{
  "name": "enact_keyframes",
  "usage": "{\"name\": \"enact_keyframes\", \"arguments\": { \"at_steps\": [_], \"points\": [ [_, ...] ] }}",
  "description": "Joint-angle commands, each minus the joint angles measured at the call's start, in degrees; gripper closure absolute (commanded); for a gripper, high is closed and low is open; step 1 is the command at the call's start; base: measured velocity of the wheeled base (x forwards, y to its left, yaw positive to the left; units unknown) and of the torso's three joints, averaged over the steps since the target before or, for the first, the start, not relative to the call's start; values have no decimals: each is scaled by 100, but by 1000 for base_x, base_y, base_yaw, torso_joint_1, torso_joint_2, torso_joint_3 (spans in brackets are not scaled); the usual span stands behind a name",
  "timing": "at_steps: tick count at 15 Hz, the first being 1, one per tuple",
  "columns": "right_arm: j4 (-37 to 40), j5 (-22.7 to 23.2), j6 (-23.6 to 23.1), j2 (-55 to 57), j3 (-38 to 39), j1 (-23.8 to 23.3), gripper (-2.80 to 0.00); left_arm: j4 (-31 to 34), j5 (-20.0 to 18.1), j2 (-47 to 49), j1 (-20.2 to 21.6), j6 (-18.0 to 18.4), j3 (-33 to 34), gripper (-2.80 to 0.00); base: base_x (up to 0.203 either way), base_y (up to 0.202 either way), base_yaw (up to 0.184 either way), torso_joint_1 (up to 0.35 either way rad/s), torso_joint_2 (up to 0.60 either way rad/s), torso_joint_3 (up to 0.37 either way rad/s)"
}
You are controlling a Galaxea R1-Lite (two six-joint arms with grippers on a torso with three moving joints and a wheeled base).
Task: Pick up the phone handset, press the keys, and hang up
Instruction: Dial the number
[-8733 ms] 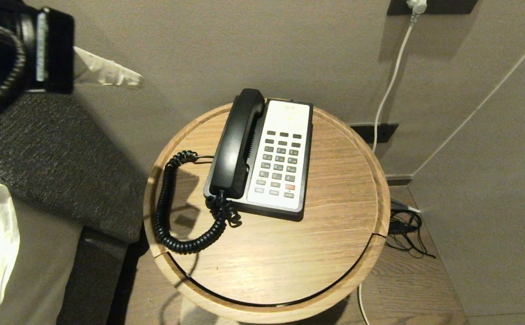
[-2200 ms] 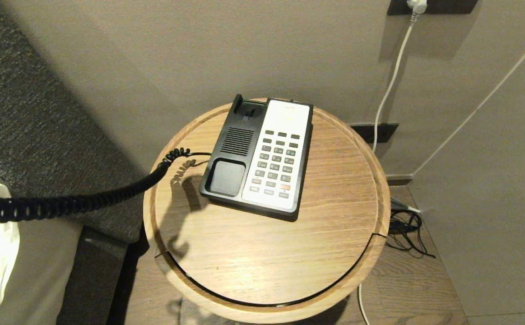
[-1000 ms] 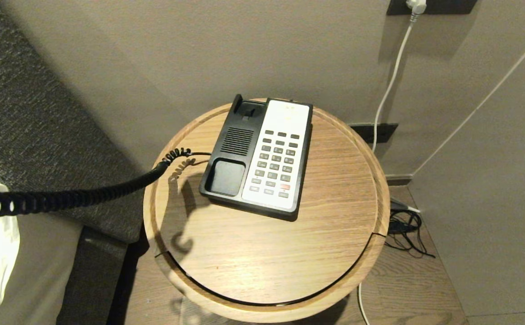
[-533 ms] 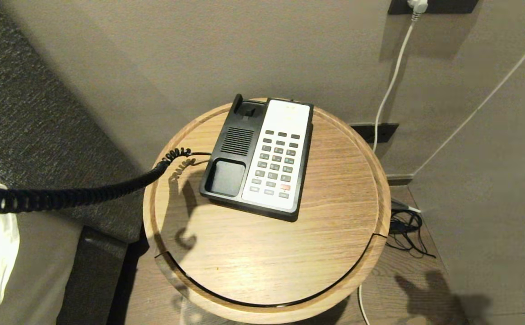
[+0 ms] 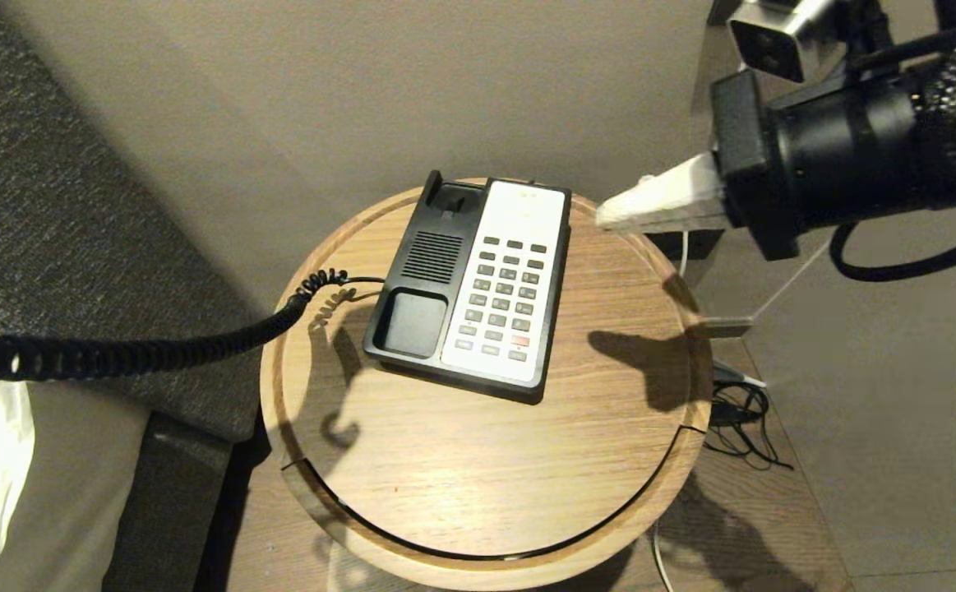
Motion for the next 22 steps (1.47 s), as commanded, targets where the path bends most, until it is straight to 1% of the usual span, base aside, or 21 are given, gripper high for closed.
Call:
{"name": "enact_keyframes", "arguments": {
  "at_steps": [1, 3, 5, 9, 22],
  "points": [
    [-5, -236, 46, 619, -281, 395, 0, 17, 0, 10, 42, -26, 7, 0, 0, 0, 0, 0, 0, 0],
    [-182, -317, 44, 851, -308, 402, 0, 17, 6, 11, 79, -18, 16, 0, 0, 0, 0, 0, 0, 0],
    [-594, -539, 31, 1061, -312, 407, 0, 25, 8, 10, 79, -17, 24, 0, 0, 0, 0, 0, 0, 0],
    [-1003, -717, 33, 1384, -321, 412, 0, 34, 16, 11, 88, -17, 51, 0, 0, 0, 0, 0, 0, 0],
    [-1208, -729, -9, 1710, -350, 359, 0, 43, 8, 19, 114, -17, 103, 0, 0, 0, 0, 0, 0, 0]
  ]
}}
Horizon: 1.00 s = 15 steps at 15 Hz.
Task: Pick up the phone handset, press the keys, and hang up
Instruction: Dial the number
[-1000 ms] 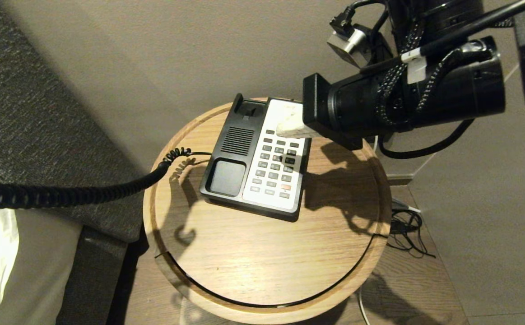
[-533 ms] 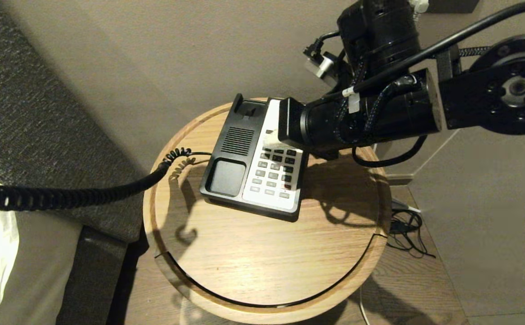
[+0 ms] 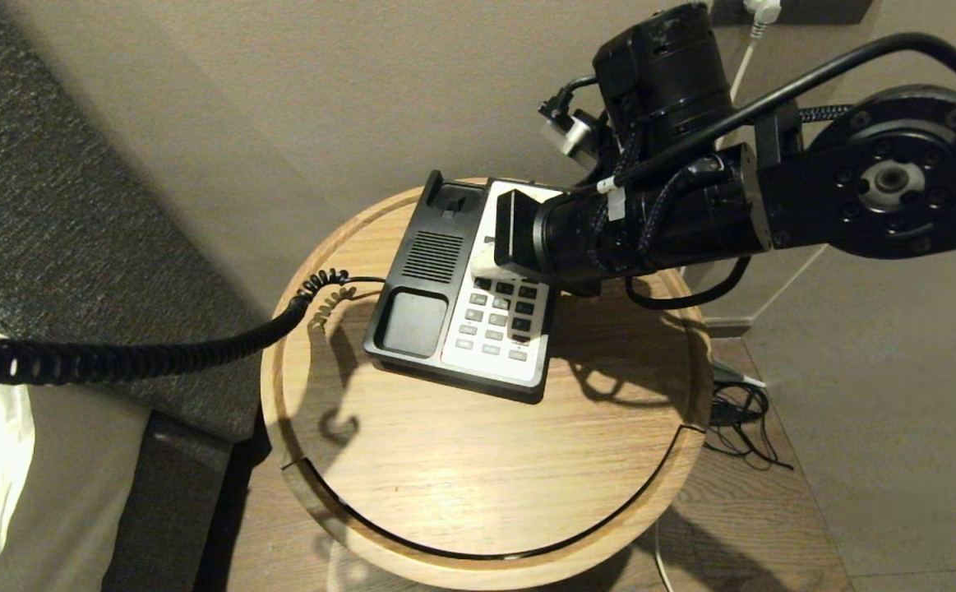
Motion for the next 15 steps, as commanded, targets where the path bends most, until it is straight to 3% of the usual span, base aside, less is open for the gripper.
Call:
{"name": "enact_keyframes", "arguments": {
  "at_steps": [1, 15],
  "points": [
    [8, 3, 17, -21, -22, -13, 0, 22, -2, -5, 7, -28, 25, 0, 0, 0, 0, 0, 0, 0],
    [119, -44, -10, 40, -34, -75, 0, 22, -2, -40, 16, -28, 114, 0, 0, 0, 0, 0, 0, 0]
  ]
}}
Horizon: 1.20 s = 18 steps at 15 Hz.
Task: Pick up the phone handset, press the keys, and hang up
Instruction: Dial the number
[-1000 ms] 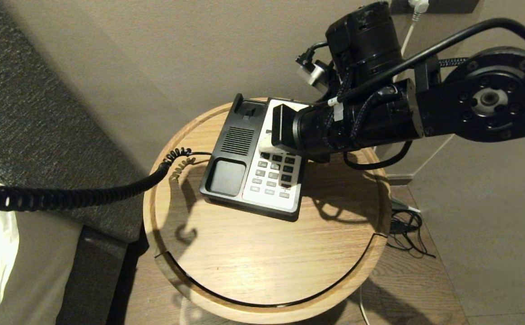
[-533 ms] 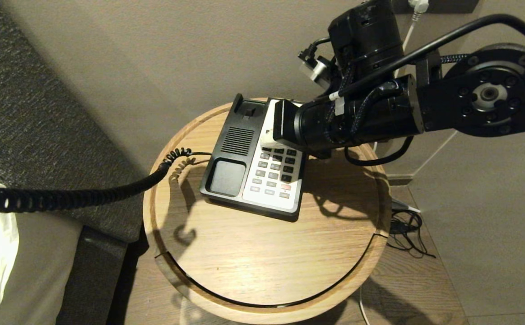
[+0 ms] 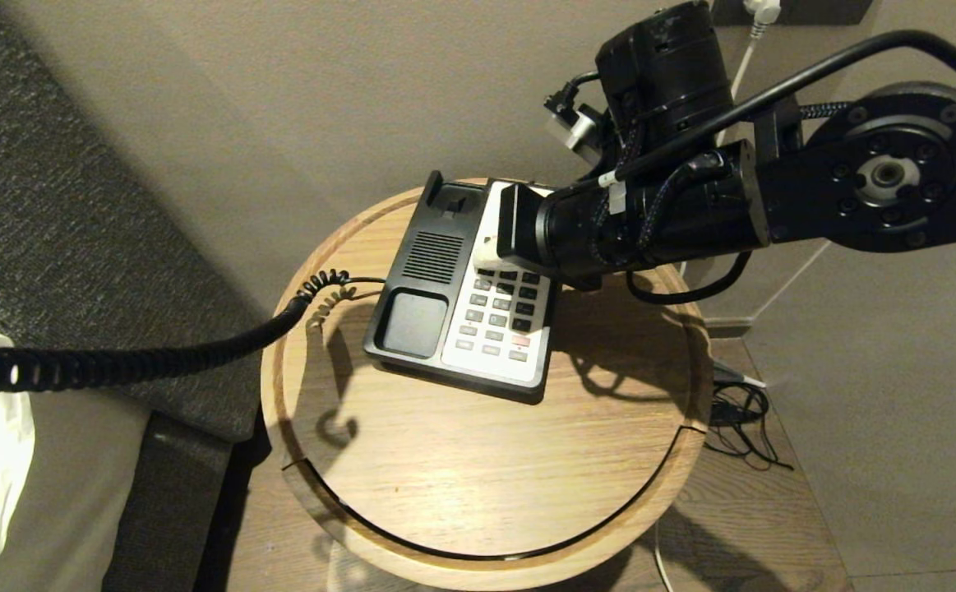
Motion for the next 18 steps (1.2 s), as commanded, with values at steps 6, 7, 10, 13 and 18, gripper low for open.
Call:
{"name": "enact_keyframes", "arguments": {
  "at_steps": [6, 7, 10, 13, 18],
  "points": [
    [36, -242, -197, -45, 168, -4, 0, 13, -2, -23, 10, -24, 89, 0, 0, 0, 0, 0, 0, 0],
    [52, -243, -196, -64, 30, -3, 0, 12, -2, -23, 10, -26, 98, 0, 0, 0, 0, 0, 0, 0],
    [129, -243, -196, -183, -156, -2, 0, 30, -4, -55, 54, -33, 98, 0, 0, 0, 0, 0, 0, 0],
    [194, -243, -188, -233, -142, -2, 0, 28, -11, -59, 54, -42, 108, 0, 0, 0, 0, 0, 0, 0],
    [467, -301, -170, -361, -58, 0, 0, 30, -11, -67, 80, -42, 125, 0, 0, 0, 0, 0, 0, 0]
  ]
}}
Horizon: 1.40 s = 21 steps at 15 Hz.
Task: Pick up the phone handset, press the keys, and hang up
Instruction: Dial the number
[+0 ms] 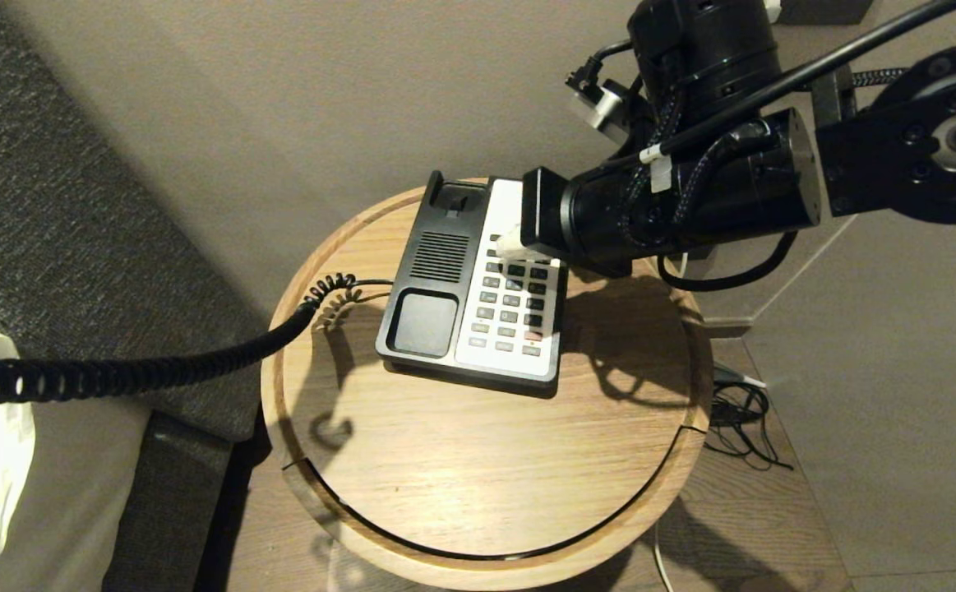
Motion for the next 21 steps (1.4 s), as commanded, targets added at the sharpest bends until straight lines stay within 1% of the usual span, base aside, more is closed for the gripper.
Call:
{"name": "enact_keyframes", "arguments": {
  "at_steps": [1, 5, 8, 17, 21],
  "points": [
    [206, -40, 39, -75, 71, -6, 0, 22, -2, -3, 6, -26, 1, 0, 0, 0, 0, 0, 0, 0],
    [412, -59, 42, -75, 99, 3, 0, 13, -2, 14, 15, -18, 1, 0, 0, 0, 0, 0, 0, 0],
    [428, -59, 42, -39, 74, 3, 0, 30, -2, -3, 15, -26, 1, 0, 0, 0, 0, 0, 0, 0],
    [366, -68, -26, -39, 414, -6, 0, 13, -2, -21, 15, -26, 63, 0, 0, 0, 0, 0, 0, 0],
    [382, -235, -109, -51, 551, 1, 0, 13, 7, -56, 23, -26, 133, 0, 0, 0, 0, 0, 0, 0]
  ]
}}
